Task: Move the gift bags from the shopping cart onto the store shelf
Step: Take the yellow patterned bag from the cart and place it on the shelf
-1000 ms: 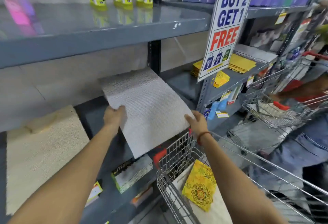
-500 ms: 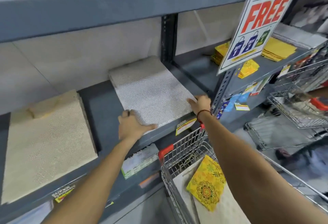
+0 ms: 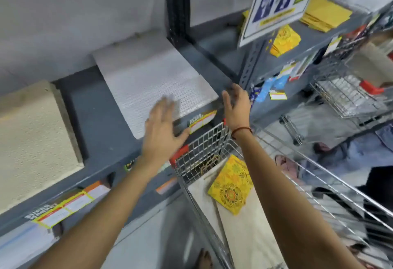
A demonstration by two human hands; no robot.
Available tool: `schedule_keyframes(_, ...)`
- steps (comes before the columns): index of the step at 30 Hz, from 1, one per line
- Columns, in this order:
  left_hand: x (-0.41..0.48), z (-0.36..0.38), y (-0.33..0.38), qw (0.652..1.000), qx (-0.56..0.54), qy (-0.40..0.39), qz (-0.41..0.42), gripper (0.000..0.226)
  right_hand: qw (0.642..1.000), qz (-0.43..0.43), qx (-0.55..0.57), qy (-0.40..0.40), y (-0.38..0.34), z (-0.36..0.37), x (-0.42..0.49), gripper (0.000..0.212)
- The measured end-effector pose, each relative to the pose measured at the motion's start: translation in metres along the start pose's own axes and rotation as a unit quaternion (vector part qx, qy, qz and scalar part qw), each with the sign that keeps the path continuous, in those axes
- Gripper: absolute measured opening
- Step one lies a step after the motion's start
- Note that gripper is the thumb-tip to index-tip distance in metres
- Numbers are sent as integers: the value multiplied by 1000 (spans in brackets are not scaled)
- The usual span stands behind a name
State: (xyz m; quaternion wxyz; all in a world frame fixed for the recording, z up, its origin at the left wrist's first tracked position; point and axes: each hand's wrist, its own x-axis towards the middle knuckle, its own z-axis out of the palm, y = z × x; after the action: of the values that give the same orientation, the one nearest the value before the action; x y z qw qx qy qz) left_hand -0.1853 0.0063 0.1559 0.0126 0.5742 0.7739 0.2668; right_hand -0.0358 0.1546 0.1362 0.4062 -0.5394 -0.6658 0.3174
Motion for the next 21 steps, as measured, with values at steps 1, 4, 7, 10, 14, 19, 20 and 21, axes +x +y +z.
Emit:
schedule_keyframes(1,-7,14,15,998,-36,-10,41,68,1000,4,-3,24,17,-8,-12,34)
schedule_keyframes(4,-24,73,51,975,-117,-187,38,50,995,97,-20,31,89,-27,-57,20)
schedule_keyframes(7,-32,138,63,929,-100,-352,-59,48,967,249,-46,-36,159,-35,-107,25)
schedule_keyframes(10,-47,200,58,871,-37,-473,-131,47,909,386,-110,-114,221,-34,-156,38)
schedule_keyframes(14,-63,256,44,829,-55,-514,-213,58,859,481,-92,-150,266,-23,-196,49)
schedule_keyframes(19,-69,292,38,773,-178,-483,-372,24,847,526,-14,-80,290,-8,-201,50)
schedule_keyframes(20,-71,297,36,772,-180,-488,-365,26,845,530,2,-67,293,-6,-200,49)
schedule_keyframes(21,-72,301,33,773,-175,-500,-350,37,844,533,12,-56,295,-4,-200,49)
